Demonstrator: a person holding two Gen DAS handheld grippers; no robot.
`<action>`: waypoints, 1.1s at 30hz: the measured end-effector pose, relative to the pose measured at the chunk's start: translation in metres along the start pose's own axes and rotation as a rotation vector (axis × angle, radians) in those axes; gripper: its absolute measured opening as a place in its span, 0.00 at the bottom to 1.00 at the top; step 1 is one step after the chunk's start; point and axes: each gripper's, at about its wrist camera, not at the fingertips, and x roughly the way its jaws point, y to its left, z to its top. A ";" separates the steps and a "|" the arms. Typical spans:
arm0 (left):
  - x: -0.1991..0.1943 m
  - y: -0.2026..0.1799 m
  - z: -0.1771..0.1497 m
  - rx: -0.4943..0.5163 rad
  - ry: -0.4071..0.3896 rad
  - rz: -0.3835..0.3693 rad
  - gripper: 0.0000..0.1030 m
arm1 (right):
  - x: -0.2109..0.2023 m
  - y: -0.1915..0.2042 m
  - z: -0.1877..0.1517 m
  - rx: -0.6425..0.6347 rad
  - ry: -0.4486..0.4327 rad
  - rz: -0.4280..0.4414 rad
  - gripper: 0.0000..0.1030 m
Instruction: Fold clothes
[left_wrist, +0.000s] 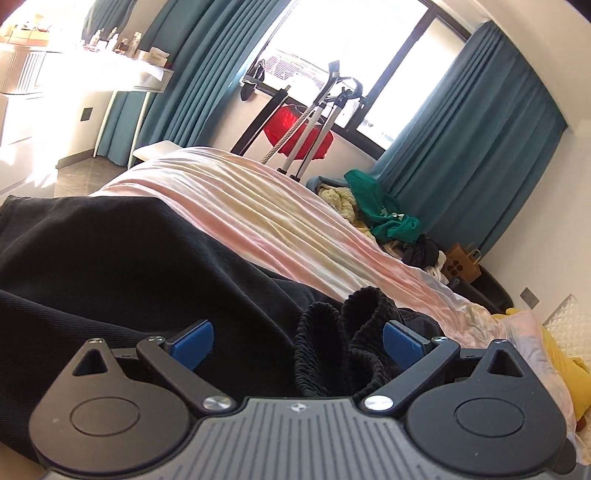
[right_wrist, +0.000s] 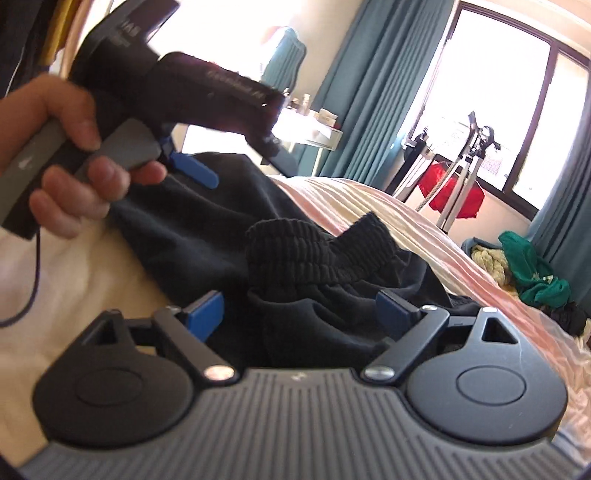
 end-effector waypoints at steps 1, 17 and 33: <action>0.005 -0.006 -0.005 0.015 0.013 -0.009 0.97 | -0.005 -0.013 0.001 0.067 0.000 -0.021 0.89; 0.061 -0.033 -0.063 -0.055 0.085 -0.039 0.63 | 0.038 -0.104 -0.077 0.549 0.129 -0.257 0.91; 0.037 0.013 -0.078 -0.346 0.113 -0.029 0.25 | 0.048 -0.087 -0.064 0.474 0.151 -0.178 0.88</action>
